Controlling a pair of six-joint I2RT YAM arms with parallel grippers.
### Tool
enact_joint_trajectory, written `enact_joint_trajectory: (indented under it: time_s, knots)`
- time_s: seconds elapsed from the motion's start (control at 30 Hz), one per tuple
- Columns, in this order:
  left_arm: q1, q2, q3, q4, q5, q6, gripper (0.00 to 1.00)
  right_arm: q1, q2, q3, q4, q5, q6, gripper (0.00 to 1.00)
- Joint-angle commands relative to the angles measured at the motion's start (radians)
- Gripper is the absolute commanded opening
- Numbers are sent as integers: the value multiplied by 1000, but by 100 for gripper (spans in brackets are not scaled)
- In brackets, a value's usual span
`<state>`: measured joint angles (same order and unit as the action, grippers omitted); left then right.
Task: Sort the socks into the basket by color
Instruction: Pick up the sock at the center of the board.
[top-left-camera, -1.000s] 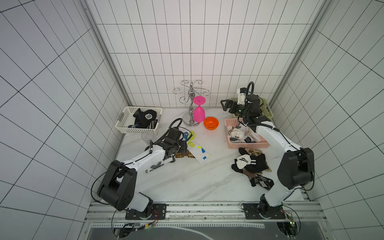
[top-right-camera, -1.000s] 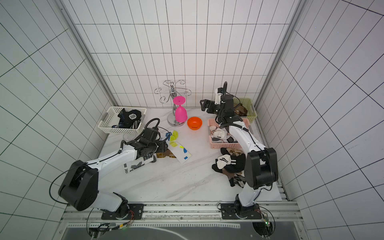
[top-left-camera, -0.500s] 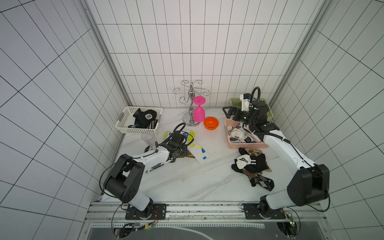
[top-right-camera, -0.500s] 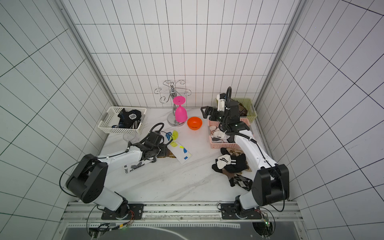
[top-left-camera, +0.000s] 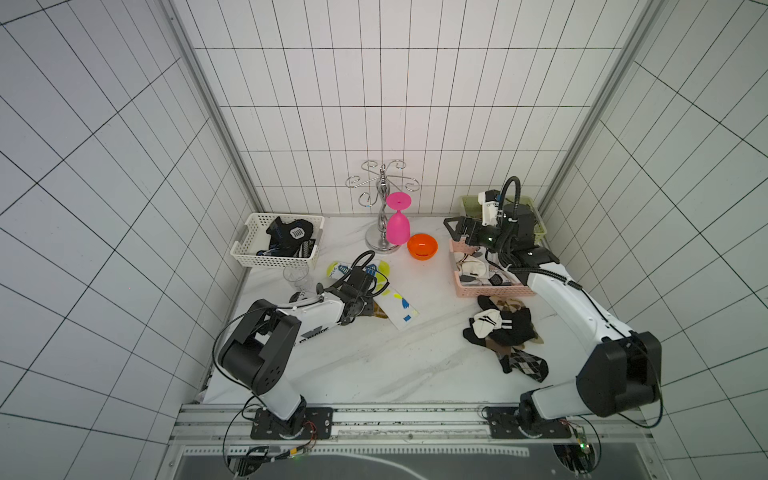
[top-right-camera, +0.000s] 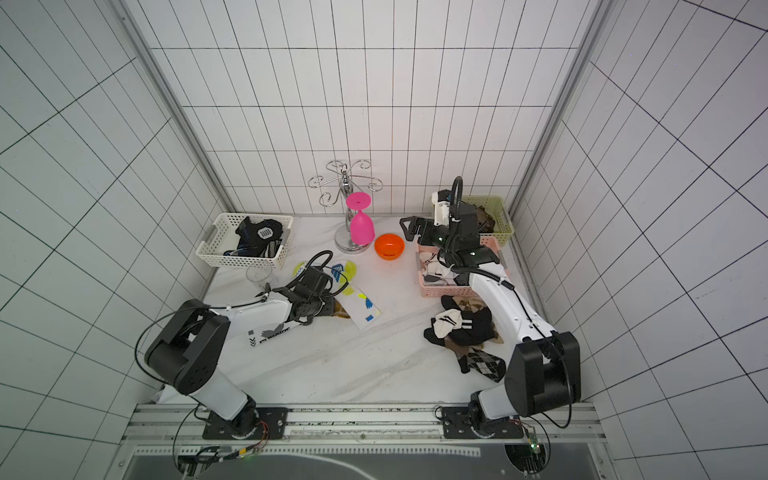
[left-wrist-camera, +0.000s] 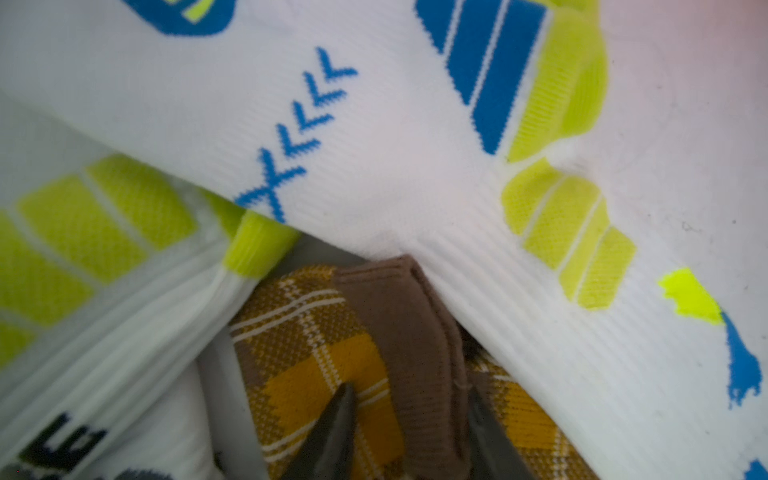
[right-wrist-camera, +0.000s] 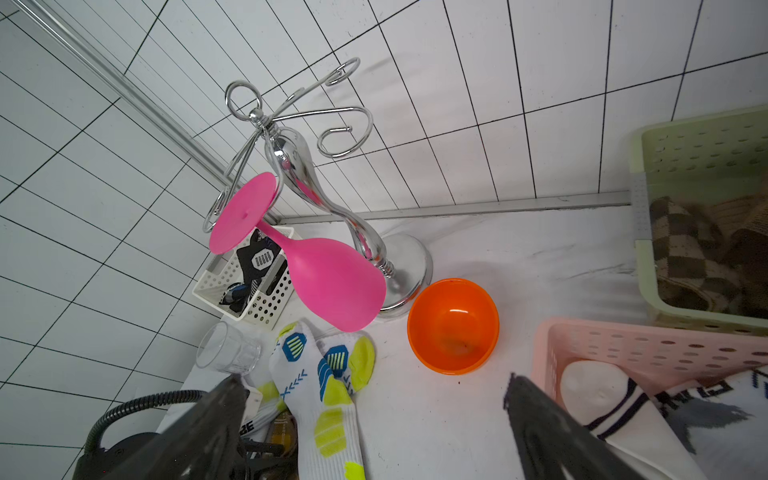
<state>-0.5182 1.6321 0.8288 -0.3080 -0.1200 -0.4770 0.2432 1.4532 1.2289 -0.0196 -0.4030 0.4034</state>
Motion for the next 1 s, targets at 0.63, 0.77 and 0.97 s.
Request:
enact_joint_trajectory:
  time_s: [0.63, 0.77, 0.97]
  knots:
    - [-27, -424, 100, -198, 72, 70, 0, 44, -33, -49, -21, -146, -23, 99]
    - [-27, -489, 124, -177, 128, 98, 0, 71, -36, -51, -17, -229, -44, 99]
    - [-26, -557, 174, -97, 219, 138, 0, 133, -27, -46, -21, -371, -93, 99]
